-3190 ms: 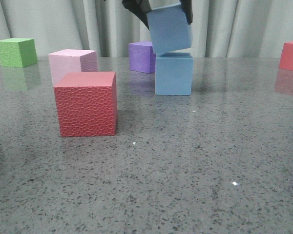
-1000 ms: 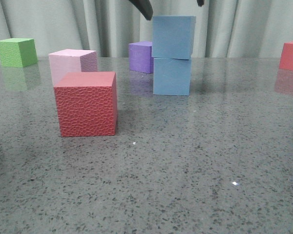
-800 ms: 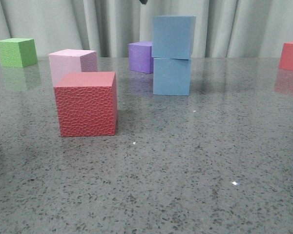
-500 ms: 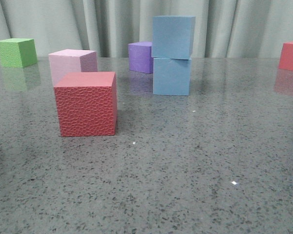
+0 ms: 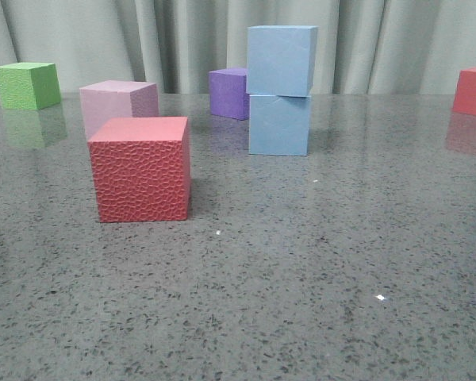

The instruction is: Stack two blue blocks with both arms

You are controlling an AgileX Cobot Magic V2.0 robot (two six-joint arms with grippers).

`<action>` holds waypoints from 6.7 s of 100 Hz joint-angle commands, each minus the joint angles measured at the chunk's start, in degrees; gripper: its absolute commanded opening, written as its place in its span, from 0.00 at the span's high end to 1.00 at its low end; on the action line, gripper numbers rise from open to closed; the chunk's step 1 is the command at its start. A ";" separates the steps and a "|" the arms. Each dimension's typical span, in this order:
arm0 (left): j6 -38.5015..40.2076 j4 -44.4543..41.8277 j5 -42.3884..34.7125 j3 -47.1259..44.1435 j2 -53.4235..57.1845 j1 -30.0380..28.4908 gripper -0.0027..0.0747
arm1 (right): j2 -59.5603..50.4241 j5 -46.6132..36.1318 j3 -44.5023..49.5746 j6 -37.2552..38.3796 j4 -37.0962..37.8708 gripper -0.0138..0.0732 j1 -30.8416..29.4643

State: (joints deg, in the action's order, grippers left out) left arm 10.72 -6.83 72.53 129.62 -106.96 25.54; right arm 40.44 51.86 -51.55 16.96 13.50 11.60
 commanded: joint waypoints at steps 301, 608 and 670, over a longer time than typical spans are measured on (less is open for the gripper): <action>-0.02 1.27 -25.59 -80.14 69.53 -18.80 0.99 | -0.18 -0.55 -1.34 -0.31 1.61 0.98 -0.35; -0.70 -1.69 -73.63 -132.04 109.02 -24.75 0.99 | -0.18 -0.54 -1.34 -0.31 1.61 0.98 -0.35; -0.70 -1.69 -73.63 -132.04 109.02 -24.75 0.99 | -0.18 -0.54 -1.34 -0.31 1.61 0.98 -0.35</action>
State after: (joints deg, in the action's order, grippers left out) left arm 10.08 -8.45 3.68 0.00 0.21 0.40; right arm 40.44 54.83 -51.55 16.96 13.63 11.60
